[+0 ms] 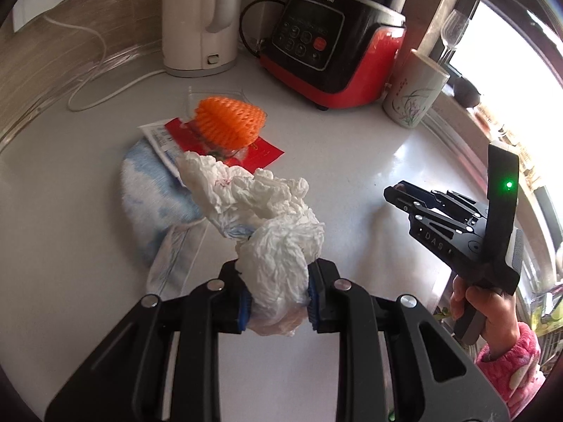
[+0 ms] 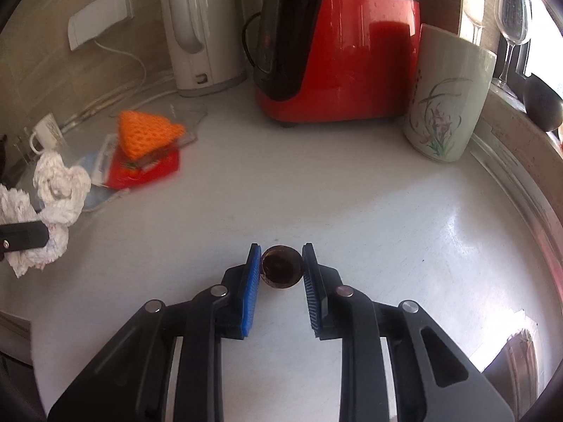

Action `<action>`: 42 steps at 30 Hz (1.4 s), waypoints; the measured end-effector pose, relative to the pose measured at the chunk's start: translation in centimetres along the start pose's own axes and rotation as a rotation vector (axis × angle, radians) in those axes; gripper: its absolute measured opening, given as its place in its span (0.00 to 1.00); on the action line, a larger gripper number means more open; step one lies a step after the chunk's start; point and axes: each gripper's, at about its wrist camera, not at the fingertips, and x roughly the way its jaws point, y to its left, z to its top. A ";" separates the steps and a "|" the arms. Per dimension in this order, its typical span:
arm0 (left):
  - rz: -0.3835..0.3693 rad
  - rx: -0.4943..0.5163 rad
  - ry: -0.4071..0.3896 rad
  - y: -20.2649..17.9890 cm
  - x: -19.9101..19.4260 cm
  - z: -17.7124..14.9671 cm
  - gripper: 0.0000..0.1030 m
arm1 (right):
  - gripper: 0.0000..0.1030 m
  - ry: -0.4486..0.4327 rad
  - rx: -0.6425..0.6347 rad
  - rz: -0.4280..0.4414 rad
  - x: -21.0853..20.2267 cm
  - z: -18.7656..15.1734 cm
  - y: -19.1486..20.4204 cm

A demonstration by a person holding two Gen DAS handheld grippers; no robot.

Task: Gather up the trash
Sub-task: 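Grasp the white tissues with the left gripper while the right gripper grasps the brown nut, then drop the tissues into the basket with the left gripper while the right gripper drops the nut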

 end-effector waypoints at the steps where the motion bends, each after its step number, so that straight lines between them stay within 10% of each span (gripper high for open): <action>1: -0.009 -0.004 -0.005 0.3 -0.7 -0.4 0.23 | 0.24 -0.003 -0.003 0.007 -0.7 -0.1 0.5; 17: -0.039 0.129 0.091 6.9 -11.5 -15.1 0.24 | 0.24 0.023 -0.011 0.190 -12.9 -9.4 18.2; 28: -0.091 0.296 0.325 9.4 -9.7 -25.9 0.30 | 0.24 0.090 0.051 0.201 -15.2 -16.7 27.7; 42: -0.103 0.266 0.270 13.6 -11.2 -25.7 0.65 | 0.24 0.101 0.123 0.110 -16.4 -20.9 31.5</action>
